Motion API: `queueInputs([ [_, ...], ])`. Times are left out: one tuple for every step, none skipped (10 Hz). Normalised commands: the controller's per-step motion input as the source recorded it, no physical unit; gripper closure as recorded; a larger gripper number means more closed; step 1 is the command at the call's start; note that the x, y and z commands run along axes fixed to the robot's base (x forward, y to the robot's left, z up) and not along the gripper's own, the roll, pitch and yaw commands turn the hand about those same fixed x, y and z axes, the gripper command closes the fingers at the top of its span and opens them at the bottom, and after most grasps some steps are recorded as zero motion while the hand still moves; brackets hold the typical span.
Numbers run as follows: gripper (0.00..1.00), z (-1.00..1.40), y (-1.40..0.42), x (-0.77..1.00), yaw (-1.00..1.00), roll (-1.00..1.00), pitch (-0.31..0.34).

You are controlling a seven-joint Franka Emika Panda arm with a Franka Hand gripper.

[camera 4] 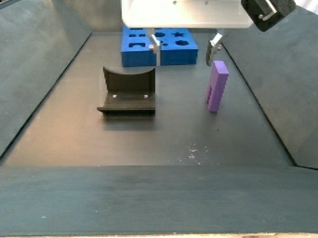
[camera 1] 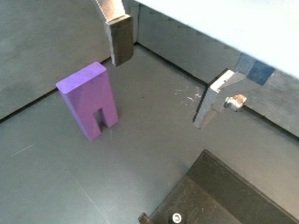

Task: Pick up the double-square object. Move to above the board. Insert the double-square object.
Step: Pick up the double-square object.

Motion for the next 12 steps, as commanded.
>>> queueInputs([
  [0.0,0.0,0.0,-0.18,-0.04,0.0,0.0],
  [0.0,0.0,-0.02,0.0,0.0,0.0,0.0],
  [0.0,0.0,-0.04,-0.18,0.0,0.0,-0.02],
  [0.0,0.0,-0.01,-0.25,0.0,0.0,-0.023],
  [0.0,0.0,-0.06,-0.53,0.0,-0.01,-0.151],
  [0.0,0.02,-0.08,-0.59,0.0,0.0,-0.166],
  [0.0,0.0,-0.16,-0.6,0.0,-0.02,-0.26],
  [0.0,0.0,-0.23,-0.56,0.0,0.0,-0.317],
  [0.0,-0.05,-0.23,-0.46,0.01,-0.01,-0.329],
  [0.0,-0.18,-0.16,-0.3,0.03,0.0,-0.214],
  [0.0,-0.29,-0.09,-0.13,0.05,0.08,-0.054],
  [0.0,-0.4,-0.07,-0.03,0.02,0.16,0.0],
])
